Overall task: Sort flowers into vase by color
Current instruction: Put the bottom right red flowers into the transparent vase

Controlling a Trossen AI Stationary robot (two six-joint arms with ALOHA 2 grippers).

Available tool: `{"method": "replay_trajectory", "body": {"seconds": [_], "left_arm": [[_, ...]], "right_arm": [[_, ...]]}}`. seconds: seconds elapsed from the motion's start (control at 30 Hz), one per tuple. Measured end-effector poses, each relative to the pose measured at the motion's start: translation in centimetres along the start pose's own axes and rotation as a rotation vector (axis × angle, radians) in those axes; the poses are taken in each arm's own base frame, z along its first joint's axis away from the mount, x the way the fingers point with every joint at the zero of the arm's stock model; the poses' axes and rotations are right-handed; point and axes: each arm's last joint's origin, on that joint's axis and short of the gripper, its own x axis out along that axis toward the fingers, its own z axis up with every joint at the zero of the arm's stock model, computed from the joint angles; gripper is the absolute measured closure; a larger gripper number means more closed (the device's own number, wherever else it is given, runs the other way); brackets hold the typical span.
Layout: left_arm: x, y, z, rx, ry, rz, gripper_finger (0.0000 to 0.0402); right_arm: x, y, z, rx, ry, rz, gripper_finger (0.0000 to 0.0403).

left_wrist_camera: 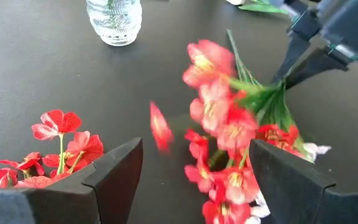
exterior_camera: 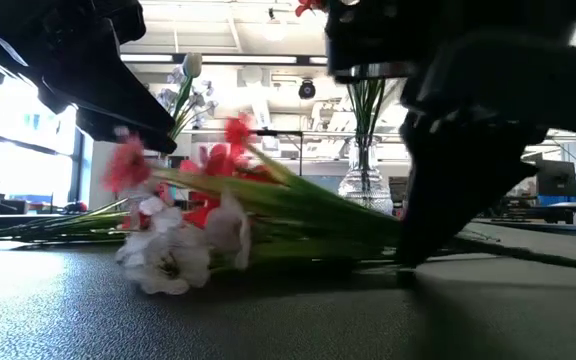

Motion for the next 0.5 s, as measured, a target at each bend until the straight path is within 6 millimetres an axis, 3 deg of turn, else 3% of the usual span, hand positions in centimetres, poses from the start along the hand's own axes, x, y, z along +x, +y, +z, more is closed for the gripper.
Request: {"method": "replay_trajectory", "body": {"seconds": [0.17, 0.33, 0.5], "left_arm": [[0.0, 0.0, 0.0, 0.001, 0.0, 0.0, 0.0119], [0.0, 0.0, 0.0, 0.003, 0.001, 0.001, 0.0119], [0.0, 0.0, 0.0, 0.013, 0.002, 0.002, 0.0119]], "right_arm": [[-3.3, -0.1, -1.0, 0.031, -0.071, -0.022, 0.0384], [-6.5, -1.7, -3.2, 0.108, -0.21, 0.028, 0.0397], [-7.1, -3.5, -6.1, 0.218, -0.462, 0.133, 0.0396]]}}
